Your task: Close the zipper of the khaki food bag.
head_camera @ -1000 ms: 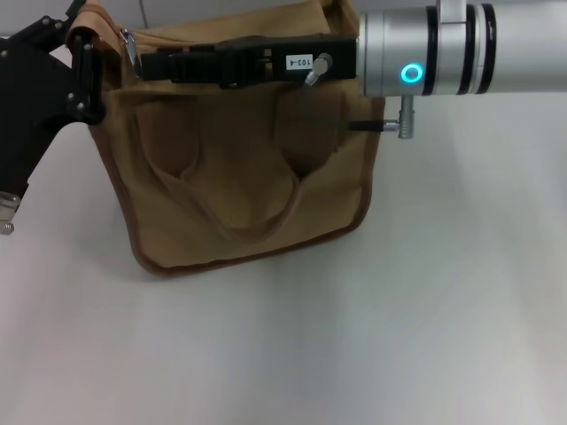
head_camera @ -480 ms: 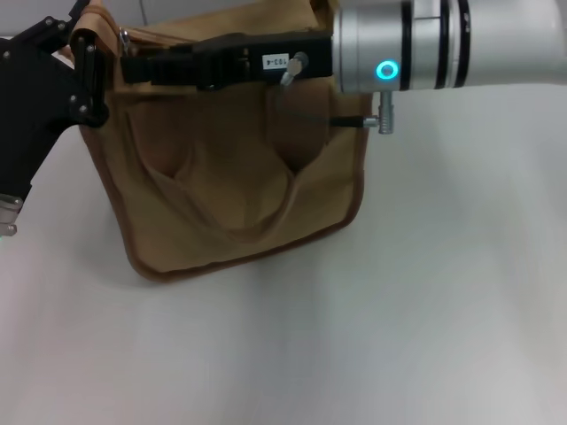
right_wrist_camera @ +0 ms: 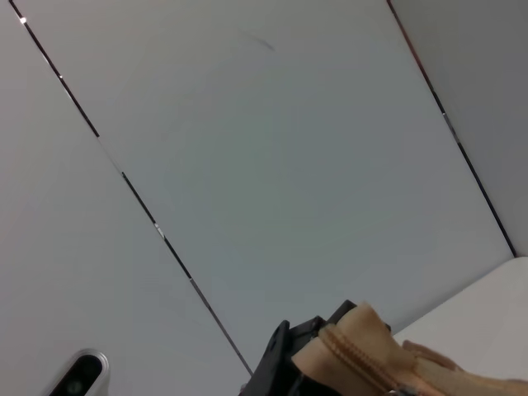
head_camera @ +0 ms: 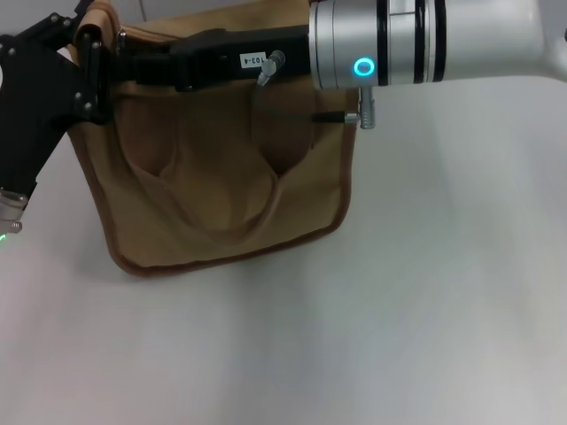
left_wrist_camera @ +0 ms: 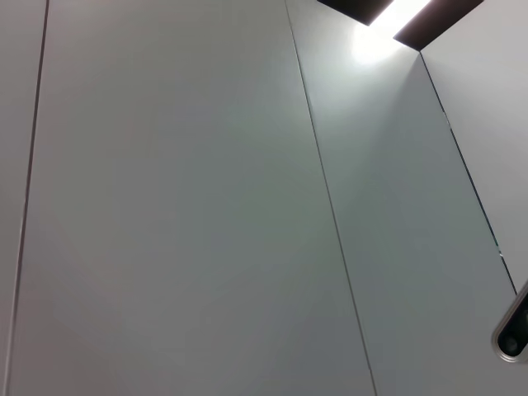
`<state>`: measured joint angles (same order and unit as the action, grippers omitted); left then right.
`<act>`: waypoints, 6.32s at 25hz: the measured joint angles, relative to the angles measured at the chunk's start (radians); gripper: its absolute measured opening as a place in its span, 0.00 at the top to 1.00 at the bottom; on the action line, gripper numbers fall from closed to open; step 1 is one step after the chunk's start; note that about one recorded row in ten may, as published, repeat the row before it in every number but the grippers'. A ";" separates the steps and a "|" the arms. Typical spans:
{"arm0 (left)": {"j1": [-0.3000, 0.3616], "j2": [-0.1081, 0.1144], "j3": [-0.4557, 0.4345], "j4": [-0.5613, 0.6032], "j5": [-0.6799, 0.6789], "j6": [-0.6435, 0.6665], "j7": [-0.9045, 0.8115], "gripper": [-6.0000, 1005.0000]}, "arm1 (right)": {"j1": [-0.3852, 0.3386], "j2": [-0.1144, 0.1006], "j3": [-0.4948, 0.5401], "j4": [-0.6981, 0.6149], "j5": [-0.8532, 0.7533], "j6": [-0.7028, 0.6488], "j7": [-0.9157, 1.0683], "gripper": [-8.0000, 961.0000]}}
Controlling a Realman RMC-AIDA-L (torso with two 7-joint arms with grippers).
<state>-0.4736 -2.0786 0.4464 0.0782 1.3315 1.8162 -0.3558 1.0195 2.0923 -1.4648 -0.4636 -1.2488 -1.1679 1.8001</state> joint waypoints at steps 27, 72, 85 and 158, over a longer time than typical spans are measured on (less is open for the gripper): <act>0.022 0.003 -0.046 0.000 -0.009 0.002 -0.007 0.96 | -0.098 -0.006 0.001 -0.062 0.002 -0.009 -0.083 0.93; 0.018 0.001 -0.029 -0.032 0.004 0.037 -0.002 0.95 | -0.073 0.000 -0.094 -0.119 0.040 0.034 -0.113 0.72; 0.025 0.000 -0.035 -0.032 -0.002 0.035 -0.001 0.95 | -0.093 0.000 -0.098 -0.125 0.064 0.040 -0.155 0.90; 0.028 0.000 -0.030 -0.038 0.001 0.057 0.001 0.94 | -0.132 -0.005 -0.172 -0.137 0.133 0.075 -0.245 0.94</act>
<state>-0.4452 -2.0783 0.4159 0.0399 1.3320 1.8731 -0.3544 0.8878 2.0868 -1.6366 -0.6002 -1.1154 -1.0926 1.5547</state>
